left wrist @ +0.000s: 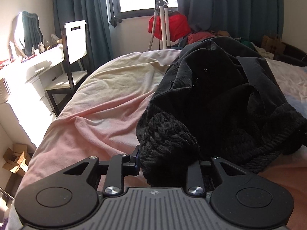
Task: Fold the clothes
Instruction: 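Grasp the ribbed waistband with the left gripper while the right gripper approaches the pants, then grasp the waistband with the right gripper while the left gripper holds its edge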
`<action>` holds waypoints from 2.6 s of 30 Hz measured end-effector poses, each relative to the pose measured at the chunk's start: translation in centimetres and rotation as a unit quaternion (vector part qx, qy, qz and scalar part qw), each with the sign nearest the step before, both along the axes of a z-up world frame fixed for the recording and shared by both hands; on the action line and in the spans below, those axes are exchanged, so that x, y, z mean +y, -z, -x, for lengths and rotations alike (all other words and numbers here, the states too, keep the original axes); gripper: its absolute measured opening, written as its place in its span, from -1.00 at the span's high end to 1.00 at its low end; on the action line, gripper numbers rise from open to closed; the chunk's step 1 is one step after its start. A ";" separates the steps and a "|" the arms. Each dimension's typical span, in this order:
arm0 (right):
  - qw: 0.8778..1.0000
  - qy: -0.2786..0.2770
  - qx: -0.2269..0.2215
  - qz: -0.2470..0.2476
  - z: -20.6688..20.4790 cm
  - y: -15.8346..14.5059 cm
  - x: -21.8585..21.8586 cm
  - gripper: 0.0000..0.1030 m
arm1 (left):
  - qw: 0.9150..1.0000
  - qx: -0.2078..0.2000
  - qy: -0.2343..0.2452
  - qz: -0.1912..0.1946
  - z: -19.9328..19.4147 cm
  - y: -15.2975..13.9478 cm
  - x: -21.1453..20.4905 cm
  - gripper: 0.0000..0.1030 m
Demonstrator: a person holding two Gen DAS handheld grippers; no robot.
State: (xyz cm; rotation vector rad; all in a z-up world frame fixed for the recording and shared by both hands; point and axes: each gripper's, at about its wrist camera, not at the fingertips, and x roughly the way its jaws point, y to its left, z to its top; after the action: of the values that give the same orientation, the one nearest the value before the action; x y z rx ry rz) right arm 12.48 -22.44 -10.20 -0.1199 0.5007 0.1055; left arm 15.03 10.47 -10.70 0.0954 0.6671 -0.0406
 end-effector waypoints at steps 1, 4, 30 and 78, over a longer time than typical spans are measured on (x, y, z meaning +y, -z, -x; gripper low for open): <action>1.000 0.009 -0.007 -0.005 0.4 -0.5 -0.4 0.68 | 1.000 -0.005 -0.002 0.011 0.1 -0.1 0.1 0.43; 0.998 0.030 -0.050 -0.012 2.2 -2.9 -1.4 0.72 | 0.997 -0.037 -0.003 0.065 1.0 -1.2 0.8 0.39; 0.989 0.064 0.080 -0.104 4.0 -1.8 -7.1 0.74 | 0.956 -0.094 0.117 -0.253 7.0 1.8 -9.0 0.30; 0.898 0.099 0.190 -0.385 0.4 2.8 -12.8 -0.30 | 0.952 0.109 -0.079 0.275 3.8 1.6 2.3 -0.36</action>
State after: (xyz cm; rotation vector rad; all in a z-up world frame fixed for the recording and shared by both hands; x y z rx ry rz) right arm 12.12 -35.28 -13.05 0.7442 0.8246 0.1215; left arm 11.28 12.77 -12.27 -0.5072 0.8608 -0.0823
